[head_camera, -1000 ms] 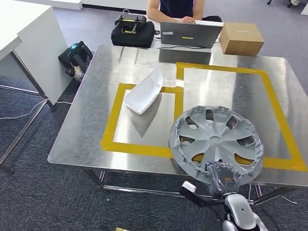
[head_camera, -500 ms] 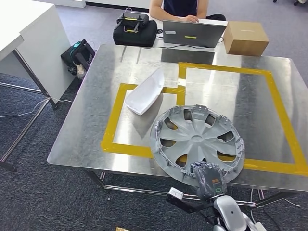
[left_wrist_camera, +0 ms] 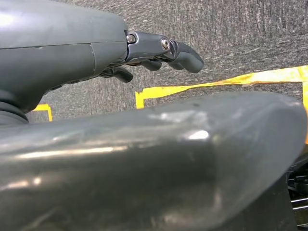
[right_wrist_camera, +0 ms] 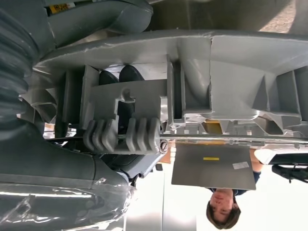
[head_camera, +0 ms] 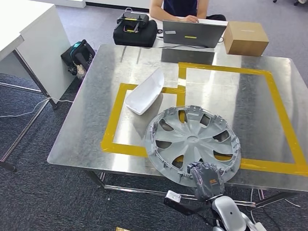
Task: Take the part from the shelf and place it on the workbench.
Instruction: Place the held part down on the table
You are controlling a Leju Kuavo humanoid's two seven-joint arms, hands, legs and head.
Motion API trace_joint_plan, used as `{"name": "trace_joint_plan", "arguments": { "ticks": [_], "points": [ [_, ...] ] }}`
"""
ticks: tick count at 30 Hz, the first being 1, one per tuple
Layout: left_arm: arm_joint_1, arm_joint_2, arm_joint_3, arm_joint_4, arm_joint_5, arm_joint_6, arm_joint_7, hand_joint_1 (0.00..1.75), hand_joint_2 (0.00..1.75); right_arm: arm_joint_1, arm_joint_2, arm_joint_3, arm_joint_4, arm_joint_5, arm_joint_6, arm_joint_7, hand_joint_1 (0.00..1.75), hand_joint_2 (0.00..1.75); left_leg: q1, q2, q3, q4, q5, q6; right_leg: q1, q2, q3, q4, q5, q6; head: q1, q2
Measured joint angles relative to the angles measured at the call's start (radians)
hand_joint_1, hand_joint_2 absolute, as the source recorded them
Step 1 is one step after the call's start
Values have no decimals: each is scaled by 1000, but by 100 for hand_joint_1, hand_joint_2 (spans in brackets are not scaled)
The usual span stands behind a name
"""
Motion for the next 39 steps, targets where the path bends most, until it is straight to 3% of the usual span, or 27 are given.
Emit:
{"name": "trace_joint_plan", "arguments": {
  "ticks": [32, 34, 36, 38, 39],
  "points": [
    [0, 0, 1, 0, 2, 1, 0, 0, 0, 2, -9, 10, -7, 6, 0, 9, 175, 175, 0, 0, 1, 0, 0, 0, 0, 0, 5, 0, 0, 0, 0, 0],
    [-1, -1, 6, 0, 14, 12, 0, 0, 0, 58, -49, -11, -60, 47, -8, 95, 175, 175, 0, -5, 5, 1, -2, 2, -2, -6, 1, -1, -4, 1, -1, 0],
    [3, -4, 18, 0, 27, 29, 1, 0, 0, 214, -137, -96, -193, 46, -51, 252, 175, 175, -2, -22, 6, 2, -5, 4, -4, -22, 8, -1, -11, 5, -1, 0],
    [14, -6, 30, 0, 29, 39, 2, 0, 0, 385, -189, -270, -330, -42, -76, 329, 175, 175, -4, -36, 6, 2, -6, 5, -4, -34, 20, -1, -15, 6, 1, 0],
    [19, -6, 35, 0, 27, 41, 2, 0, 0, 442, -180, -382, -383, -79, -64, 308, 175, 175, -4, -37, 5, 2, -6, 6, -5, -34, 23, -2, -14, 7, 1, 0]
  ]
}}
